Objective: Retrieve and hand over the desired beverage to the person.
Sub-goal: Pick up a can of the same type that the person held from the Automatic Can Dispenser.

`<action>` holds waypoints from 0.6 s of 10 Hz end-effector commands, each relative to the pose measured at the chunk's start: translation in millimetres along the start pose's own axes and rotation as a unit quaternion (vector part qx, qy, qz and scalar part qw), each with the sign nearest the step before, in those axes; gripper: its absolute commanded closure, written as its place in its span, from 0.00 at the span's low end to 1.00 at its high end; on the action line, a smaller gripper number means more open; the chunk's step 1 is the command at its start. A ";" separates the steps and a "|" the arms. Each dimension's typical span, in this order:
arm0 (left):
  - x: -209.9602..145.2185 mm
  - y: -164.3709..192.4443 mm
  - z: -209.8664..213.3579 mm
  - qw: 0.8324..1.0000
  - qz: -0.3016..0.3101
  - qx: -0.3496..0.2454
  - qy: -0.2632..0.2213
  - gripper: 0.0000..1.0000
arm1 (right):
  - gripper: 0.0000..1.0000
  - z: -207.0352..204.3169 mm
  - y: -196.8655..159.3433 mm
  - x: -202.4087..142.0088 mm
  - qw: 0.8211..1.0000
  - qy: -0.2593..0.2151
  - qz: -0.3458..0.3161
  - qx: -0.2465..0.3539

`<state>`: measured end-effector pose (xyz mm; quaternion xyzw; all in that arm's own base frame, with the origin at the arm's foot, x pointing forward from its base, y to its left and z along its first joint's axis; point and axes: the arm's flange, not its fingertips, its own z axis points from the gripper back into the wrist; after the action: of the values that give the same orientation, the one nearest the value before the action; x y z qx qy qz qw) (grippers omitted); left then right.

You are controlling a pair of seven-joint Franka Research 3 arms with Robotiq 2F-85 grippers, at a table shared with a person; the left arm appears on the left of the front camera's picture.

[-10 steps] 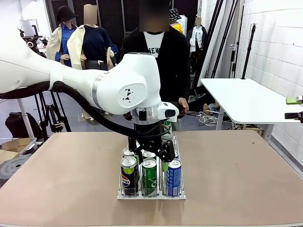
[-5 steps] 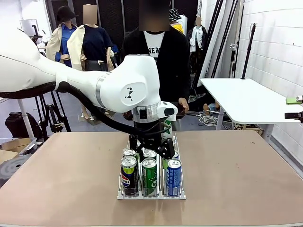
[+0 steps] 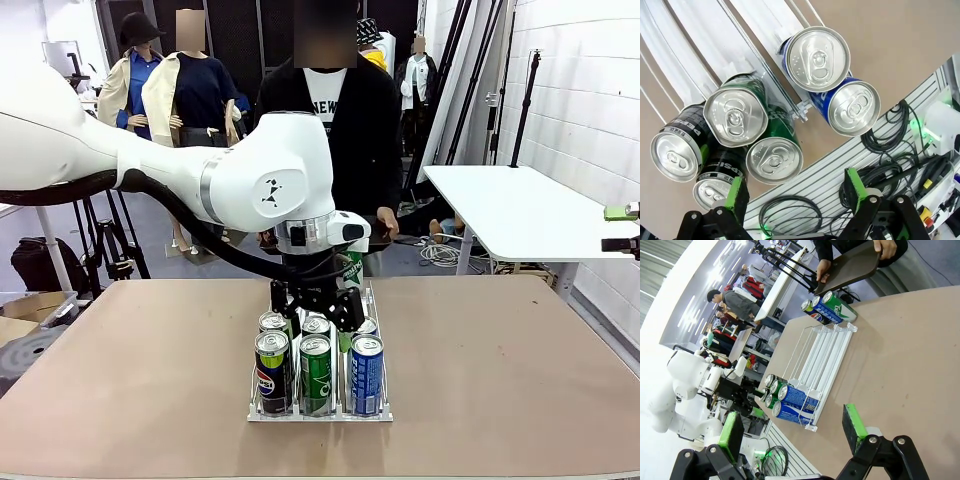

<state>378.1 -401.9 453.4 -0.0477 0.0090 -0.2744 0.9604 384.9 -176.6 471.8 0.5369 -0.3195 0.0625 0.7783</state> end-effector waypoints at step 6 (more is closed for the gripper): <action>7.0 5.5 -7.0 1.000 -0.031 -0.003 0.004 0.00 | 0.00 0.1 -0.3 -0.6 1.000 -0.001 -0.003 0.002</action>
<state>382.1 -401.1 445.7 -0.0477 0.0165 -0.2917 0.9552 384.9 -176.6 471.8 0.5369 -0.3195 0.0625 0.7783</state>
